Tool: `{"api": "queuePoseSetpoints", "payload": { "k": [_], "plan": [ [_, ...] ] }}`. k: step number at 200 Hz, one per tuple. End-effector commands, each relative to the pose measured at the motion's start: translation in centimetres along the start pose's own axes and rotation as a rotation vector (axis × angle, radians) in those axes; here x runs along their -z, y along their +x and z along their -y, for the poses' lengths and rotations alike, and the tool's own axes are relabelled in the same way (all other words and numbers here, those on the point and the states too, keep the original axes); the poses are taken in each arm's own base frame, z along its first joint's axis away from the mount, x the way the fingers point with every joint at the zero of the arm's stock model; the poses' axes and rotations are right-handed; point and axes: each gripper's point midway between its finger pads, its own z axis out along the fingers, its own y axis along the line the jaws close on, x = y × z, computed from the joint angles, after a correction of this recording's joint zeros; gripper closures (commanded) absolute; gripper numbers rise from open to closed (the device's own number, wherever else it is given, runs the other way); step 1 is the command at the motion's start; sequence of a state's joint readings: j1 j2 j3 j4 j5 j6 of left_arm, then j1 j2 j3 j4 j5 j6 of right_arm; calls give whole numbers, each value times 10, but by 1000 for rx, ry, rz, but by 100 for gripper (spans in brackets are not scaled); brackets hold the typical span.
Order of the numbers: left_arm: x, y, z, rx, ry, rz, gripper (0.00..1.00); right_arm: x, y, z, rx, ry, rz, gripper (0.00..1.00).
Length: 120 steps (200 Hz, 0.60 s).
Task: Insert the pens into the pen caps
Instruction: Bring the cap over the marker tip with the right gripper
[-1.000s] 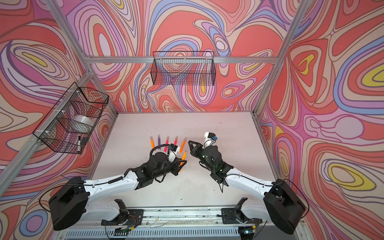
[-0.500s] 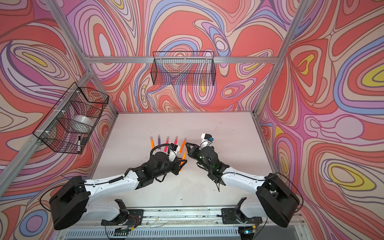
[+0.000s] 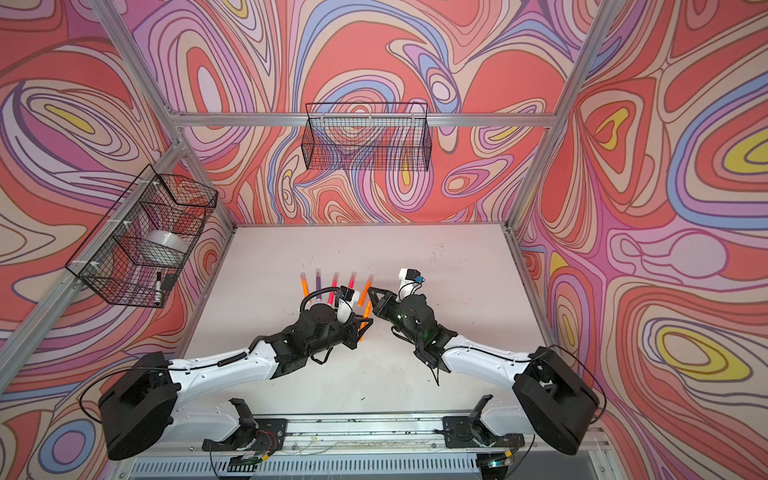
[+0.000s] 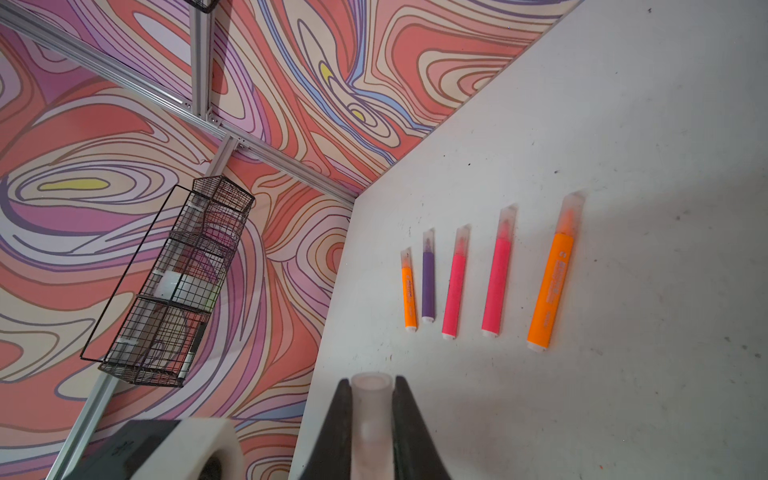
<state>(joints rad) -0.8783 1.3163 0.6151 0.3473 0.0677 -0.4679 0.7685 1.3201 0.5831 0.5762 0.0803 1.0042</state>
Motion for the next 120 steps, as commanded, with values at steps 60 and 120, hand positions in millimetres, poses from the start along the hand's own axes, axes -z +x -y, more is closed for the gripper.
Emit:
{"api": "queuePoseSetpoints", "payload": {
  "k": [60,120],
  "plan": [
    [15,-36,10,9,-3,112,100,4,12,-11,54,-23,-19,97],
    [24,-50,11,-6,-22,148,100,8,27,-24,145,-45,-40,94]
  ]
}}
